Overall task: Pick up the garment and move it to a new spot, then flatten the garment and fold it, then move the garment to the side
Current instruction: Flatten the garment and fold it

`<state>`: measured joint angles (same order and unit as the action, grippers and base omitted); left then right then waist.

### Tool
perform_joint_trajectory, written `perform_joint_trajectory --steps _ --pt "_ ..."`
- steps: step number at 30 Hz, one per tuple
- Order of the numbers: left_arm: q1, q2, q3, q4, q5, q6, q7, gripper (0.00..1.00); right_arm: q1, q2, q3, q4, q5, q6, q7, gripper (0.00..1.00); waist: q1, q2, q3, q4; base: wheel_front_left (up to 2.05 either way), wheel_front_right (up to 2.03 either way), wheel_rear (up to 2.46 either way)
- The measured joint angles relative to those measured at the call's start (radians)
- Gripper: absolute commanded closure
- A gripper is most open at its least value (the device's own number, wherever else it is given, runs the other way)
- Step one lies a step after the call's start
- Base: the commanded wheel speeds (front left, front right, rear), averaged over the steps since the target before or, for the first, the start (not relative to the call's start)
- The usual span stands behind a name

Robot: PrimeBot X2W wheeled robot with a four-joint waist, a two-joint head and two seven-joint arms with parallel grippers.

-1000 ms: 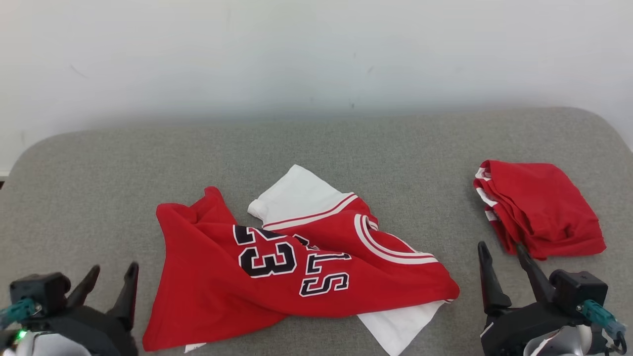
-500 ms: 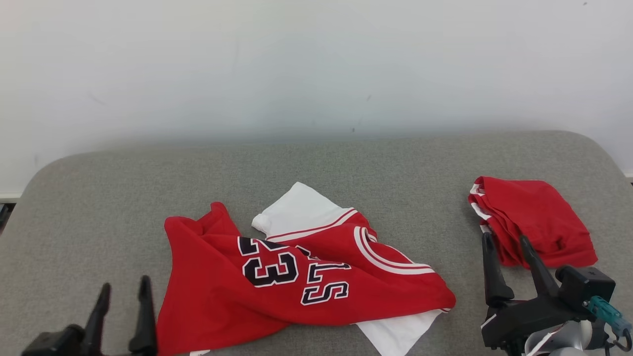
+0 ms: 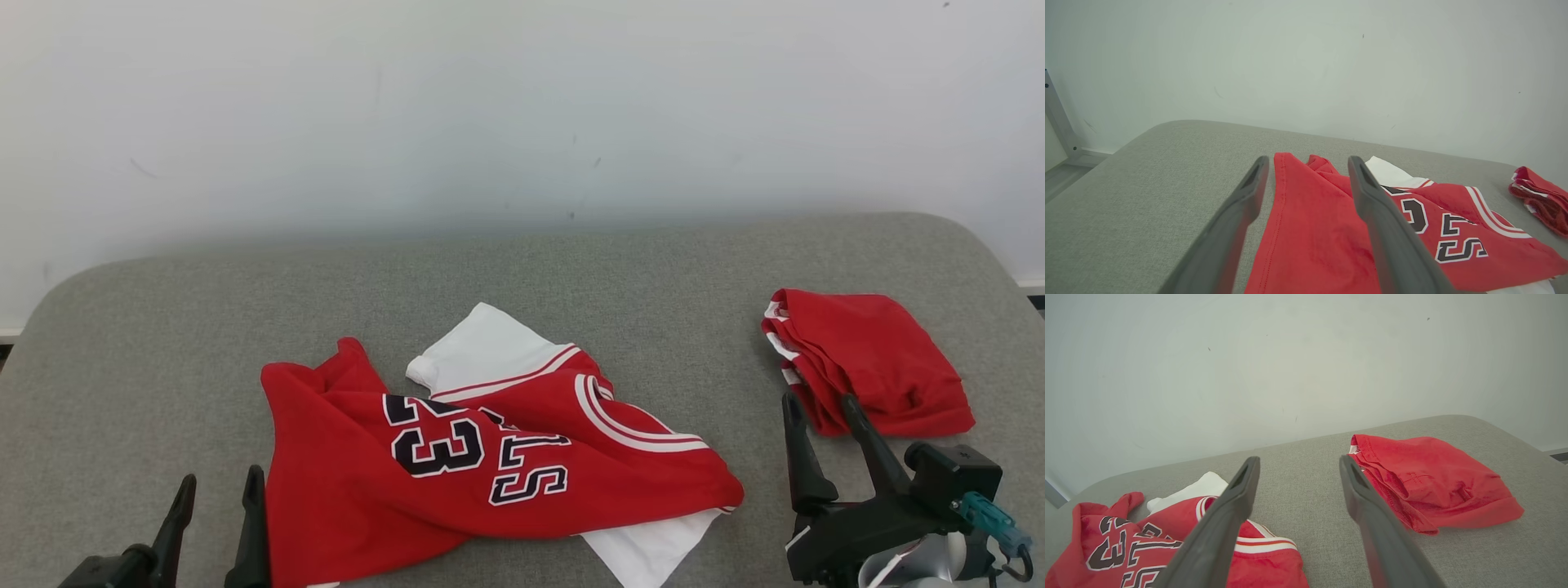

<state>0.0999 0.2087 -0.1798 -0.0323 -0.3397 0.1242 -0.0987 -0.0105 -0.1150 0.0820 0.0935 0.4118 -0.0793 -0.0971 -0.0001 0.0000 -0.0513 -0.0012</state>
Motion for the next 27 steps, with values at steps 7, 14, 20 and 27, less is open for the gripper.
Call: perform_joint_trajectory --steps 7,14,20,27 --pt "0.0 0.0 -0.002 -0.005 0.007 0.0 0.0 0.0 0.0 0.0 0.007 0.003 0.0 0.0 0.0 0.0 0.0 0.0 0.007 -0.004 0.0 0.0 0.0" --pt "-0.001 0.0 -0.003 -0.007 0.014 0.0 0.003 0.0 -0.001 0.001 0.01 0.003 0.0 0.0 -0.001 0.0 0.0 0.0 0.01 -0.009 0.0 0.0 0.0" --pt "-0.001 0.04 -0.048 -0.023 0.012 -0.057 0.026 0.0 -0.003 -0.009 0.012 -0.004 0.0 0.008 0.004 0.0 0.0 0.0 0.011 -0.009 0.0 0.0 0.0" --pt "0.081 0.095 -0.032 -0.006 -0.015 -0.07 0.156 0.0 0.017 -0.057 0.051 -0.017 0.0 0.032 0.127 0.0 0.0 0.0 0.012 -0.002 0.0 0.0 0.0"
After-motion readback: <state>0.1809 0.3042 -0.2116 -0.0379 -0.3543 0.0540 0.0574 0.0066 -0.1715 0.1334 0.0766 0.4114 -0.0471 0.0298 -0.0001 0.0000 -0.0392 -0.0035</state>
